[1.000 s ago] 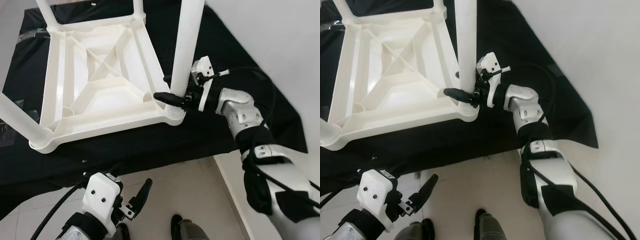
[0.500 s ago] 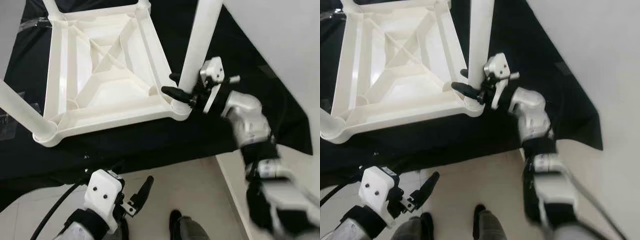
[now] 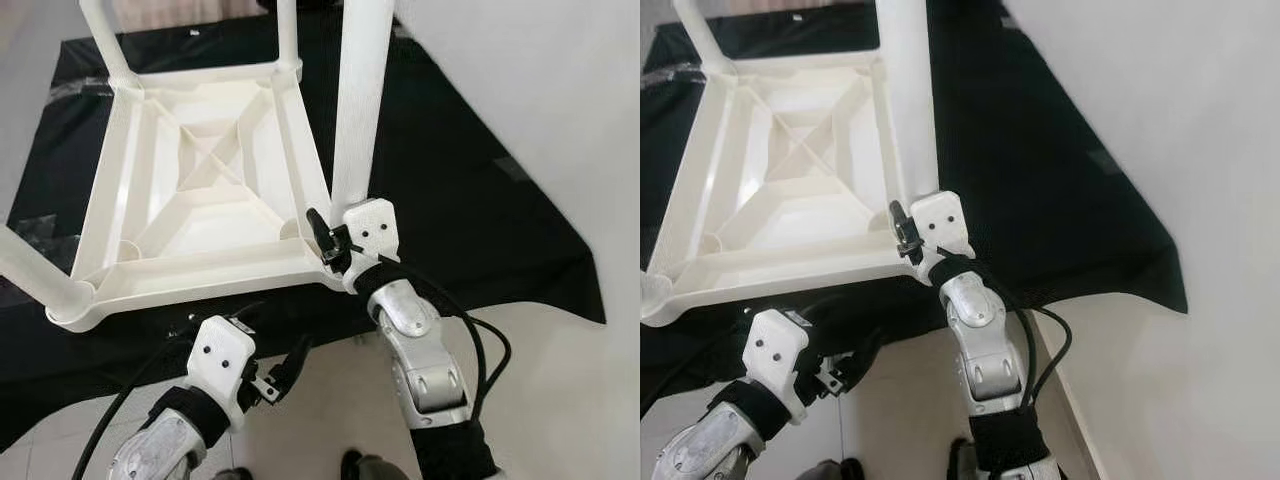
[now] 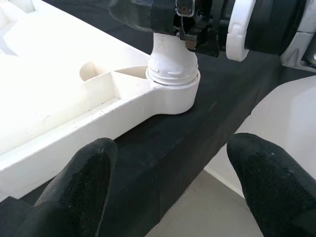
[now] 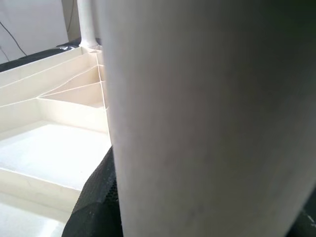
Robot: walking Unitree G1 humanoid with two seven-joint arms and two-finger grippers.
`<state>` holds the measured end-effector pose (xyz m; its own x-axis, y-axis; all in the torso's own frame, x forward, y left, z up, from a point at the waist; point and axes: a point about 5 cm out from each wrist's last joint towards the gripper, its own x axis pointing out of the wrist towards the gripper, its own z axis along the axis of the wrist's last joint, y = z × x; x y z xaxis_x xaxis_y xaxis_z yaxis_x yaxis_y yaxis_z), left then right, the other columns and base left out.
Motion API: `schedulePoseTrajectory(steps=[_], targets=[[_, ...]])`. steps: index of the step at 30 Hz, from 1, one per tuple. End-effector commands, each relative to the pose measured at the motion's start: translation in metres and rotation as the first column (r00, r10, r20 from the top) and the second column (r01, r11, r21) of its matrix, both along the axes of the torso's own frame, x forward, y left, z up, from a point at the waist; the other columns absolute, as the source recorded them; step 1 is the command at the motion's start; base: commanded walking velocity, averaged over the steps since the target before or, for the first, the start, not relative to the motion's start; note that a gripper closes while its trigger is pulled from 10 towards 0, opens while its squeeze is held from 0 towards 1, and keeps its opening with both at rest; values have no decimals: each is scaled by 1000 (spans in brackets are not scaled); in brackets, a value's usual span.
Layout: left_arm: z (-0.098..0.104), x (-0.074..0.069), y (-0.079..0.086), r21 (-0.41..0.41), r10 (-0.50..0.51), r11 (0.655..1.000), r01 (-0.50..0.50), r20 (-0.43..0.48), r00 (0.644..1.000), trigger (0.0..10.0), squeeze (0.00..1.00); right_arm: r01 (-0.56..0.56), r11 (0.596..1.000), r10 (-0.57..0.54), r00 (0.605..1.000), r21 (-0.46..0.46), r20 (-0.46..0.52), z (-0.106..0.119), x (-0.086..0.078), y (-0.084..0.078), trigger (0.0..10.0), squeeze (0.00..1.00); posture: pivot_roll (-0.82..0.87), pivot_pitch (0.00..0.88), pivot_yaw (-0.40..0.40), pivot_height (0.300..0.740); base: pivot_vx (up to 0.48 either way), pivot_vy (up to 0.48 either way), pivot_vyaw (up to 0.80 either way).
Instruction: Building children table
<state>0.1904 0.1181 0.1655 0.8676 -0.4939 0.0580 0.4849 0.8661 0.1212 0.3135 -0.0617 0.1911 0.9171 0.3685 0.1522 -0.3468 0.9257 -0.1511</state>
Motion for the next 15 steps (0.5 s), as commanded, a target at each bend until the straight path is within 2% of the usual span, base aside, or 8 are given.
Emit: schedulePoseTrajectory(steps=[1,2,4,5,10,13,14,15], targets=[[-4,1,1,-7,10,1000,-11,-11,1000,10000,0,-35,998,41,987,43,-158,-16,5,20,10000,0,-4,186,-51,740,0,0,0],[-3,0,1,-6,16,1000,-16,-9,1000,10000,0,-127,990,135,982,62,-135,-11,6,19,10000,733,7,191,-54,740,0,0,0],[-3,0,1,-6,19,1000,-19,-9,1000,10000,0,-193,979,201,973,72,-116,-6,6,19,10000,733,7,191,-54,740,0,0,0],[-3,-1,2,-5,22,1000,-22,-8,1000,10000,0,-322,942,330,940,93,-88,5,3,15,10000,1000,17,200,-56,740,0,0,0],[-3,-3,2,-5,25,1000,-25,-7,1000,10000,0,-477,876,481,875,75,-50,20,-2,5,10000,1000,24,214,-56,740,0,0,0],[-2,-8,1,-9,17,1000,-17,-17,1000,10000,0,-601,797,600,799,-58,-36,37,18,-20,10000,949,34,234,-54,740,0,0,0],[-2,-9,1,-9,14,1000,-14,-20,1000,10000,0,-620,781,620,784,-73,-31,43,26,-26,10000,0,41,241,-53,740,0,0,0],[-2,-9,1,-9,14,1000,-14,-20,1000,10000,0,-620,781,620,784,-73,-31,43,26,-26,10000,0,41,241,-53,740,0,0,0]])
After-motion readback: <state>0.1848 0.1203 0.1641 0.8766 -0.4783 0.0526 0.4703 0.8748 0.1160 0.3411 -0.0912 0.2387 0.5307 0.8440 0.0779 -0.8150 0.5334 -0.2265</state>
